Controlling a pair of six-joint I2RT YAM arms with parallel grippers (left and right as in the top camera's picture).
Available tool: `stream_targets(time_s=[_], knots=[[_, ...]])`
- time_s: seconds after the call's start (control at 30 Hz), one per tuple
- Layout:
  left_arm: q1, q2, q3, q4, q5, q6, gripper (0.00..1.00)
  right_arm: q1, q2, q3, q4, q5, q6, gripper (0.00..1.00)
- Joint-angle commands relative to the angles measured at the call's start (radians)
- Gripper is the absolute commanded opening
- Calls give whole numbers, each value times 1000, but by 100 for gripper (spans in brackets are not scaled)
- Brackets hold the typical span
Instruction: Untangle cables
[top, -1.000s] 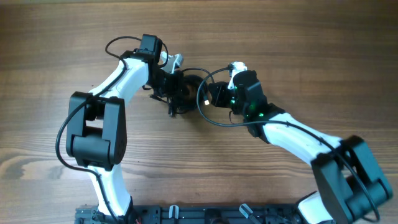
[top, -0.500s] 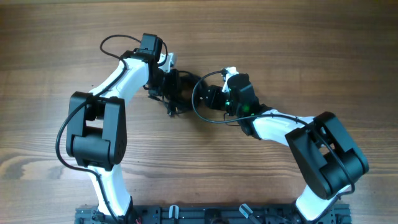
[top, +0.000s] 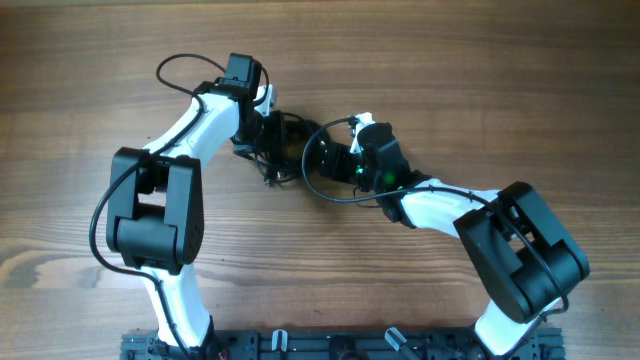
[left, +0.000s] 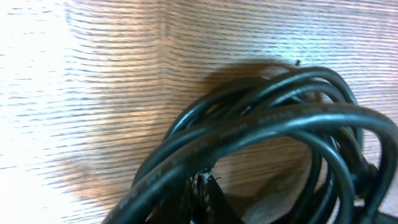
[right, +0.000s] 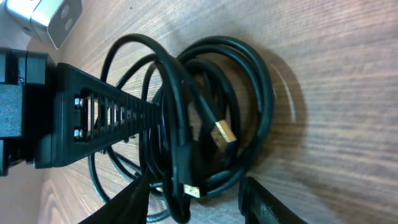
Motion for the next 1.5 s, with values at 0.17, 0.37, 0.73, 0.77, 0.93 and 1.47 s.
stream_targets(time_s=[0.17, 0.37, 0.73, 0.77, 0.93, 1.47], knots=[[4, -22, -5, -1, -179, -8, 10, 51, 22, 1, -11, -16, 89, 58], [5, 0, -5, -1, -179, 7, 10, 64, 22, 1, -19, -17, 151, 60], [7, 5, -5, -5, -226, 7, 11, 124, 29, 1, -50, -3, 221, 59], [7, 5, -5, -8, -237, 7, 11, 131, 29, 1, -50, 13, 230, 59], [7, 5, -5, -11, -242, 7, 12, 153, 29, 1, -56, 169, 267, 56], [7, 5, -5, -12, -241, 6, 12, 153, 139, 2, 49, 214, 355, 52]])
